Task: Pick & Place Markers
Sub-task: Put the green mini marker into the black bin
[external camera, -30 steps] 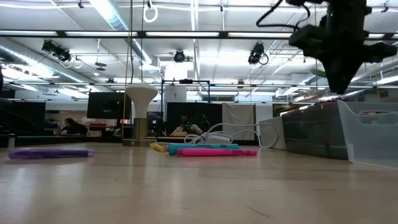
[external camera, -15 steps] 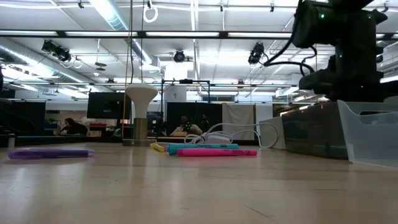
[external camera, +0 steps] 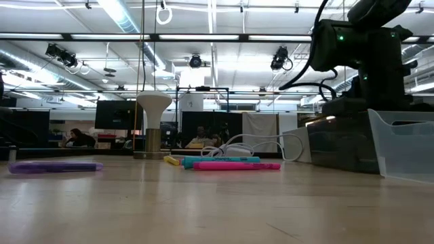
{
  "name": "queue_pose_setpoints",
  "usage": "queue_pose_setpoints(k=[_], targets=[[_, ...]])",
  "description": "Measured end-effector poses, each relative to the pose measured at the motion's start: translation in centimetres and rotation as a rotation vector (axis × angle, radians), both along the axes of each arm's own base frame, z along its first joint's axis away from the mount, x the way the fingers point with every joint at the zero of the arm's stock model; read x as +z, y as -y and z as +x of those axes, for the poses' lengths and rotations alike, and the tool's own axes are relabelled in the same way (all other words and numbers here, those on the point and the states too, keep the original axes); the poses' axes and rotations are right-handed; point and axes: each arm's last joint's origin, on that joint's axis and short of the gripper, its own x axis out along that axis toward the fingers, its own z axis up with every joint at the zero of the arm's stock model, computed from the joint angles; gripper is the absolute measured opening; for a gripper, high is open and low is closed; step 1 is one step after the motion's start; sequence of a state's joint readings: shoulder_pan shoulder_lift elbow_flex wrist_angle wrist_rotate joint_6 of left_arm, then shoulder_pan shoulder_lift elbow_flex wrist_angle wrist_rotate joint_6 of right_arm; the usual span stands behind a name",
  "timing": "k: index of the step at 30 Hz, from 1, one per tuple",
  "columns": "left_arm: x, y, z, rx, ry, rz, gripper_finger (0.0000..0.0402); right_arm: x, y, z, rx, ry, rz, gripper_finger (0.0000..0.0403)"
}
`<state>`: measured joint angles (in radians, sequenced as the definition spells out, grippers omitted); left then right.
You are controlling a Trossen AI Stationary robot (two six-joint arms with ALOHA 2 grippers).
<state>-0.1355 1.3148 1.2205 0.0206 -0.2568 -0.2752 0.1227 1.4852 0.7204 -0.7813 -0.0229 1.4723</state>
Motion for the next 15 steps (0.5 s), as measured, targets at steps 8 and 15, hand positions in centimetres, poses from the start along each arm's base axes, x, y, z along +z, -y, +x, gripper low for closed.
queue_pose_setpoints(k=[8, 15], targets=[[-0.15, -0.55, 0.06, 0.017, -0.014, 0.001, 0.0142, -0.01, -0.12, 0.14, -0.002, 0.01, 0.04, 0.0059], [-0.15, -0.56, 0.07, -0.004, -0.015, -0.001, 0.0142, -0.01, -0.13, 0.14, -0.011, 0.01, 0.042, 0.0133]])
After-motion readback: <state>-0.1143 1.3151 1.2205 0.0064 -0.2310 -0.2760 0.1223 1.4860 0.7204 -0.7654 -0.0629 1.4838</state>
